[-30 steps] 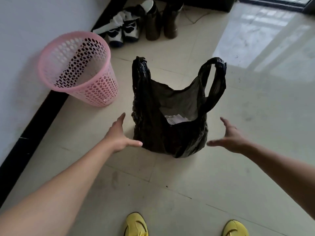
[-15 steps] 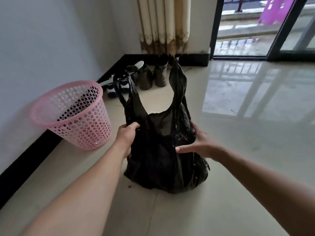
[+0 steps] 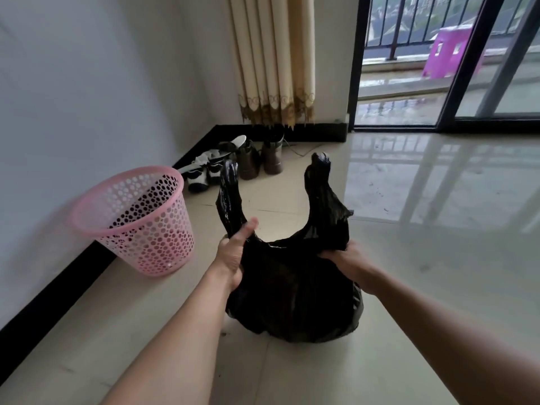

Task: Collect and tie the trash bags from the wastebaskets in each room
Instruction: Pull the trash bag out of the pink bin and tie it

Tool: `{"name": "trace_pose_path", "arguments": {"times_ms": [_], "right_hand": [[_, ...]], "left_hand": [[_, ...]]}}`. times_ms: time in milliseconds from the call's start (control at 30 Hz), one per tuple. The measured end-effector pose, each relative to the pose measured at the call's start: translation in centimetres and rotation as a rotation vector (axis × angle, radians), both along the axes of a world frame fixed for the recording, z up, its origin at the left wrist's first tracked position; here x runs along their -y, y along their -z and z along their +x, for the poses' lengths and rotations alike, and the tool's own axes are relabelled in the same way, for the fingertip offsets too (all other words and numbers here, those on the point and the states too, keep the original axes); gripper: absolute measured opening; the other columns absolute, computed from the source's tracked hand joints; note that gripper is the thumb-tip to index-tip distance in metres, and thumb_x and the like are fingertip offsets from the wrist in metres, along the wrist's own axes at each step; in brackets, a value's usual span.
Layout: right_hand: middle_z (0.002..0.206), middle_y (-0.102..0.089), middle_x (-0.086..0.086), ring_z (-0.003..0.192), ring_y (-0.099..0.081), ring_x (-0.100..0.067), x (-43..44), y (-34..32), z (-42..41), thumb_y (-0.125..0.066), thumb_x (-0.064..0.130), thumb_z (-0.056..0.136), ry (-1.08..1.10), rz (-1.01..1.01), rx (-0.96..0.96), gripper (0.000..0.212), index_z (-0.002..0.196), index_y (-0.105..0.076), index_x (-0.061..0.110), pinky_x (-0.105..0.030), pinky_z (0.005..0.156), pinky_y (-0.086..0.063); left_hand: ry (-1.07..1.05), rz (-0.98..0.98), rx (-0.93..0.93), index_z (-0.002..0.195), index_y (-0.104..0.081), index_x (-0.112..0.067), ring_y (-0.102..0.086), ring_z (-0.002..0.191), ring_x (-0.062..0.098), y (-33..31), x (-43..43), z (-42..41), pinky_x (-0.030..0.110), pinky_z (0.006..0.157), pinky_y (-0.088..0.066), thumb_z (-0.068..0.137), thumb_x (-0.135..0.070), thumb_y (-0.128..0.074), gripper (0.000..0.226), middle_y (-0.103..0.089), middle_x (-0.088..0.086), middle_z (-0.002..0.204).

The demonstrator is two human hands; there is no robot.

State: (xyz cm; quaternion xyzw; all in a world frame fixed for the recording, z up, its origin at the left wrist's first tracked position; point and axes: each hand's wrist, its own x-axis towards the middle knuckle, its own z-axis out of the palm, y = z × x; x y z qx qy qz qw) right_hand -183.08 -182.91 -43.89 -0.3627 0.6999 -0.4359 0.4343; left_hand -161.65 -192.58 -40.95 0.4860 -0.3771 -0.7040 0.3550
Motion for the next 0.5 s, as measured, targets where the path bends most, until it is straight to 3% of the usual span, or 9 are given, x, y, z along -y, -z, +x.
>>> {"name": "trace_pose_path", "arguments": {"times_ms": [67,133,267,333,400,500], "right_hand": [[0.094,-0.073,-0.005,0.085,-0.069,-0.018,-0.2,-0.9,-0.3,-0.08,0.016,0.072,-0.052,-0.011,-0.059,0.029,0.099,-0.07,0.016,-0.028,0.076,-0.055],[0.097,-0.074,-0.004,0.091,-0.071,-0.019,-0.2,-1.5,-0.3,-0.085,0.014,0.067,-0.143,-0.06,-0.029,0.041,0.105,-0.069,0.017,-0.025,0.079,-0.056],[0.103,-0.073,0.005,0.09,-0.07,-0.005,-0.3,-1.3,0.3,-0.088,0.026,0.068,-0.233,-0.116,0.091,0.056,0.117,-0.062,0.025,-0.012,0.069,-0.052],[0.102,-0.074,0.004,0.09,-0.072,-0.009,-0.3,-1.0,0.6,-0.086,0.039,0.069,-0.227,-0.1,0.136,0.052,0.114,-0.064,0.025,-0.015,0.07,-0.054],[0.1,-0.076,-0.003,0.091,-0.073,-0.016,-0.1,-1.0,0.7,-0.082,0.048,0.07,-0.175,-0.062,0.183,0.048,0.107,-0.07,0.02,-0.024,0.076,-0.058],[0.093,-0.076,-0.013,0.082,-0.074,-0.024,0.9,-1.5,0.9,-0.078,0.037,0.076,-0.058,-0.04,0.225,0.035,0.095,-0.073,0.008,-0.03,0.072,-0.059]], "left_hand": [[-0.047,-0.036,0.129,0.088,-0.066,-0.001,-0.067,0.073,0.033,0.0,-0.2,-0.8,0.046,0.076,-0.059,0.074,-0.012,-0.078,0.021,-0.065,0.019,0.085],[-0.11,-0.016,0.131,0.083,-0.069,-0.002,-0.066,0.07,0.031,0.2,0.0,-1.5,0.042,0.074,-0.058,0.079,-0.003,-0.07,0.004,-0.065,0.017,0.081],[-0.12,0.143,-0.079,0.073,-0.058,-0.009,-0.063,0.074,0.031,-0.1,0.1,-2.7,0.042,0.075,-0.055,0.094,-0.02,-0.054,0.024,-0.063,0.013,0.078],[-0.118,0.182,-0.164,0.072,-0.05,-0.012,-0.064,0.076,0.032,-0.1,-0.1,-3.0,0.045,0.077,-0.054,0.097,-0.025,-0.048,0.029,-0.066,0.014,0.078],[-0.137,0.197,-0.169,0.069,-0.048,-0.014,-0.06,0.067,0.027,0.0,0.0,-2.9,0.039,0.071,-0.053,0.097,-0.027,-0.05,0.031,-0.064,0.009,0.067],[-0.149,0.192,-0.072,0.065,-0.048,-0.014,-0.04,0.051,0.016,0.5,0.3,-2.6,0.029,0.058,-0.042,0.096,-0.028,-0.053,0.034,-0.044,-0.001,0.048]]}}
